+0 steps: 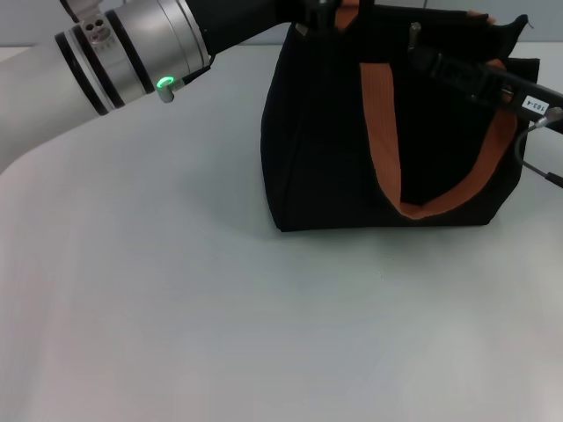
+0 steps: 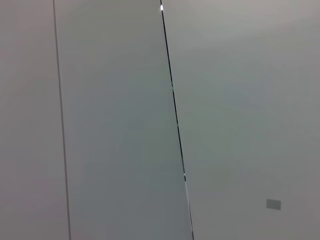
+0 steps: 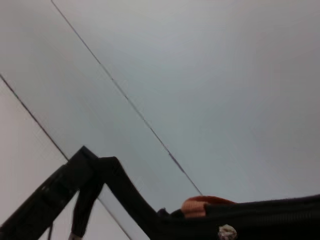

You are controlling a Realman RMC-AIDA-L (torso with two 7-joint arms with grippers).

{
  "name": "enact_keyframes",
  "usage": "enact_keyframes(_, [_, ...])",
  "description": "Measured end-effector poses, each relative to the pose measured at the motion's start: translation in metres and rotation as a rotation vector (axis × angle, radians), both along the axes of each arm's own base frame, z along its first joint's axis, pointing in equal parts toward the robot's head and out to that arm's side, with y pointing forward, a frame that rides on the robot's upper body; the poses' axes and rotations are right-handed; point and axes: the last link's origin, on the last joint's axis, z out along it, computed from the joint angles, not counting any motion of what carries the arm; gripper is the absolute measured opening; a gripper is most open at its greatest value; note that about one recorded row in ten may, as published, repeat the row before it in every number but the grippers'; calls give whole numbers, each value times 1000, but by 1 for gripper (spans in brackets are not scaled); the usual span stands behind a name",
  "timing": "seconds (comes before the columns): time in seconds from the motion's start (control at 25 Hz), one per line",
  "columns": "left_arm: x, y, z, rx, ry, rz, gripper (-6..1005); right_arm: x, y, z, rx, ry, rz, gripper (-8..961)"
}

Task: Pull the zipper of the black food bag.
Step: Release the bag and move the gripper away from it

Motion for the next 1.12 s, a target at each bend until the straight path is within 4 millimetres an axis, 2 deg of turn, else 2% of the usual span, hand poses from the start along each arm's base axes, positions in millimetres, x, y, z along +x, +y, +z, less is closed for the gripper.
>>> enact_keyframes(0.2, [1,0,0,0,1,-3,11,-12,2,-6,-28,-22,60,351])
enact_keyframes(0.92, [1,-2,-3,-12,0,-3,8,-12,4,-7,-20,-7,34,328])
enact_keyframes(1.12, [1,-2,-3,-12,-5,-2,8,-14,6,-8,-25,-6,35,271])
